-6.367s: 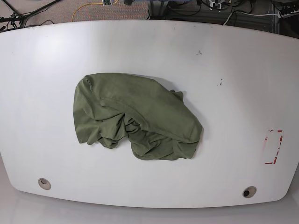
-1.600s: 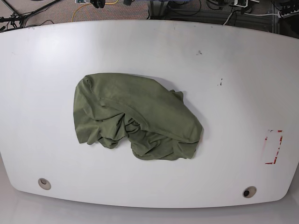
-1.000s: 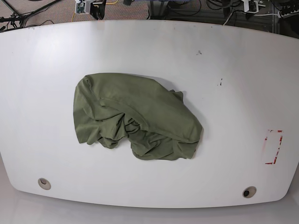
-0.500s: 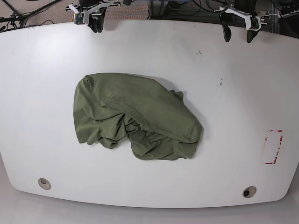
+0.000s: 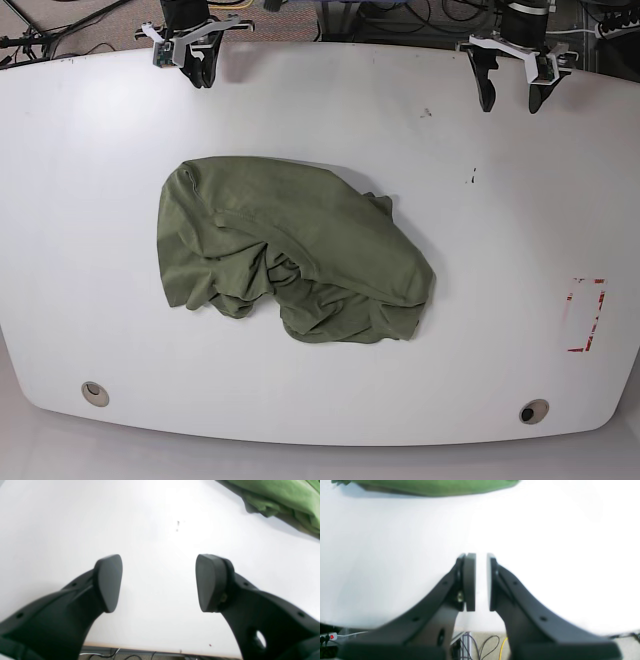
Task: Fold the T-shirt properly
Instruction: 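Lower both grippers toward the table, right gripper over the green shirt, then lower the open right gripper onto the shirt's bunched edge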
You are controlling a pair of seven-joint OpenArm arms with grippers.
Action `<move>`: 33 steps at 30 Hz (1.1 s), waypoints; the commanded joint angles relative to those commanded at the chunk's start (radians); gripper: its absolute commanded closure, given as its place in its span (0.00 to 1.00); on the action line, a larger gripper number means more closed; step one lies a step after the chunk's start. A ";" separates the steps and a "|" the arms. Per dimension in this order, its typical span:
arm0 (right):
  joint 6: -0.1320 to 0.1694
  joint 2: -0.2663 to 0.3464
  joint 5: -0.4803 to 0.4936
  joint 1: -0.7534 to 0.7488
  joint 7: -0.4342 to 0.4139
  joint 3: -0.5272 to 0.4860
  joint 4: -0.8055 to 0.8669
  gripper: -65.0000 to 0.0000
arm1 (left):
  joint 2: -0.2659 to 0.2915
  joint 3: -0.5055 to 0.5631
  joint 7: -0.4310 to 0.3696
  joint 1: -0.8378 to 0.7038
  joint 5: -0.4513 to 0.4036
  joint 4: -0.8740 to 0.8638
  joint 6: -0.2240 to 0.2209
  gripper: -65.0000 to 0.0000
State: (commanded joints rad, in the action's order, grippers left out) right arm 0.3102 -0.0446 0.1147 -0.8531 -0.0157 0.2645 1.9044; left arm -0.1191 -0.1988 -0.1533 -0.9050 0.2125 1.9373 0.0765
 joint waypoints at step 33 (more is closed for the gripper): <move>0.001 0.067 -0.048 0.447 0.371 -0.037 0.003 0.61 | -0.033 0.006 0.171 0.304 0.008 0.002 0.012 0.24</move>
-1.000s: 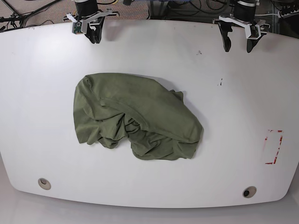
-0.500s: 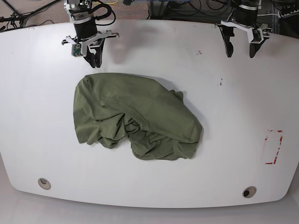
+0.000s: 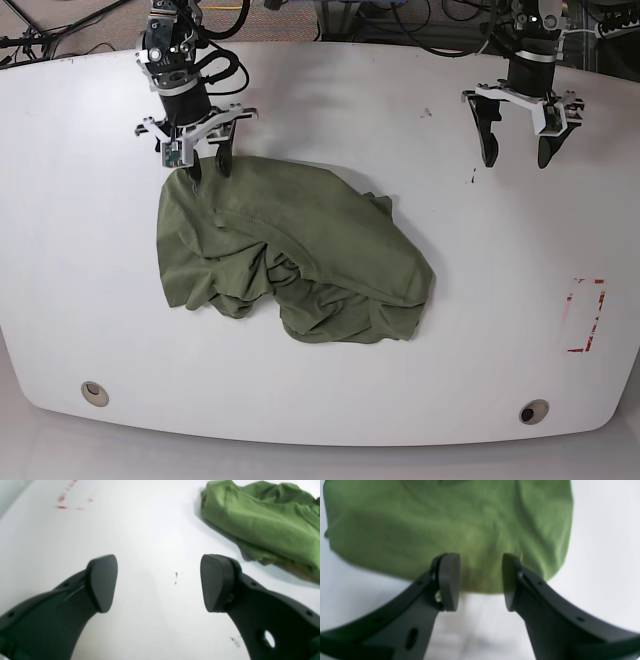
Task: Fold the T-shirt properly
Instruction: 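Lower the open right gripper onto the shirt's bunched edge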
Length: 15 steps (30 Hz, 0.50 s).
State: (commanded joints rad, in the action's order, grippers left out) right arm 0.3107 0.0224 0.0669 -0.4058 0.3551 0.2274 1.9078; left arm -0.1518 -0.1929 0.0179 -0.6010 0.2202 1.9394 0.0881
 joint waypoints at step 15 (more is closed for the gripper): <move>0.060 -0.025 0.018 0.012 0.047 -0.063 -0.005 0.33 | 0.008 -0.020 -0.029 -0.010 0.008 0.002 -0.008 0.27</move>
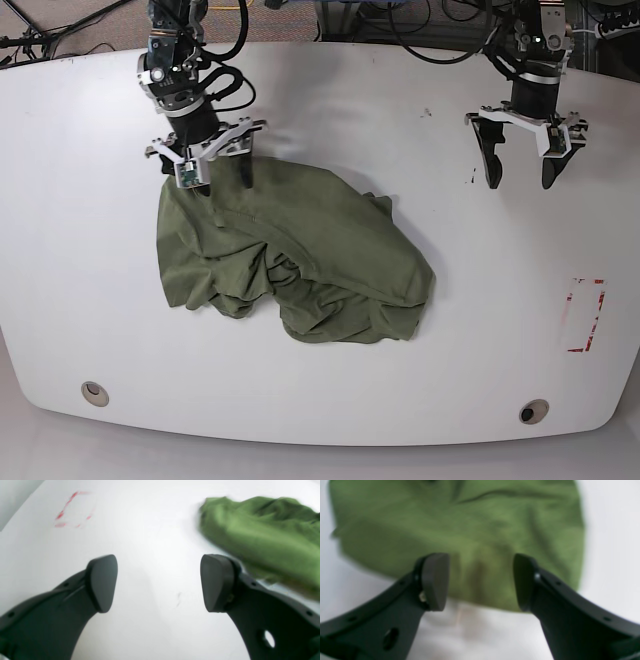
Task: Fold the T-shirt properly
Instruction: 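Lower the open right gripper onto the shirt's bunched edge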
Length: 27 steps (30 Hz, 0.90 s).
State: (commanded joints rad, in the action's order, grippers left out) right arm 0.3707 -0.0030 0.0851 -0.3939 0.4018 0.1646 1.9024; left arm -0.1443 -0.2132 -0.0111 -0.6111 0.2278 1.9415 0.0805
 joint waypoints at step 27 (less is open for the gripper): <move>-0.080 -0.039 0.047 0.253 0.019 0.051 -0.212 0.27 | -0.001 -0.003 -0.008 0.012 0.006 -0.003 -0.001 0.26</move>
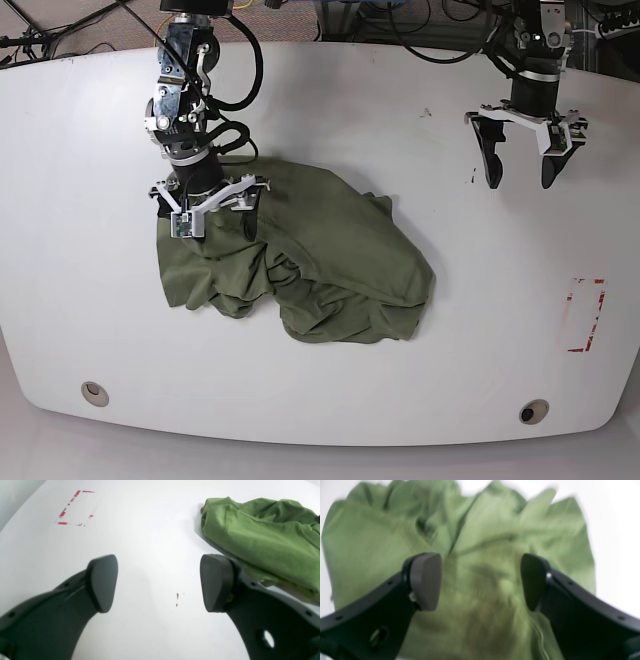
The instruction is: Fold the T-shirt properly
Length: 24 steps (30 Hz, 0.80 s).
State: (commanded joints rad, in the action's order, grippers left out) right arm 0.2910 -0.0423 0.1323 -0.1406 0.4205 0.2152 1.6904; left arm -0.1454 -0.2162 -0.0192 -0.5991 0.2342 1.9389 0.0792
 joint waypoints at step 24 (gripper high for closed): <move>0.020 0.005 -0.019 0.139 0.035 -0.188 -0.157 0.27 | 0.001 0.001 -0.014 -0.003 -0.006 0.005 -0.006 0.25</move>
State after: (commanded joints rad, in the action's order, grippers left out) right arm 0.3107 -0.0378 0.1133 -0.0011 0.4556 0.0268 1.5338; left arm -0.1443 -0.2153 -0.0331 -0.6018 0.2282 1.9441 0.0735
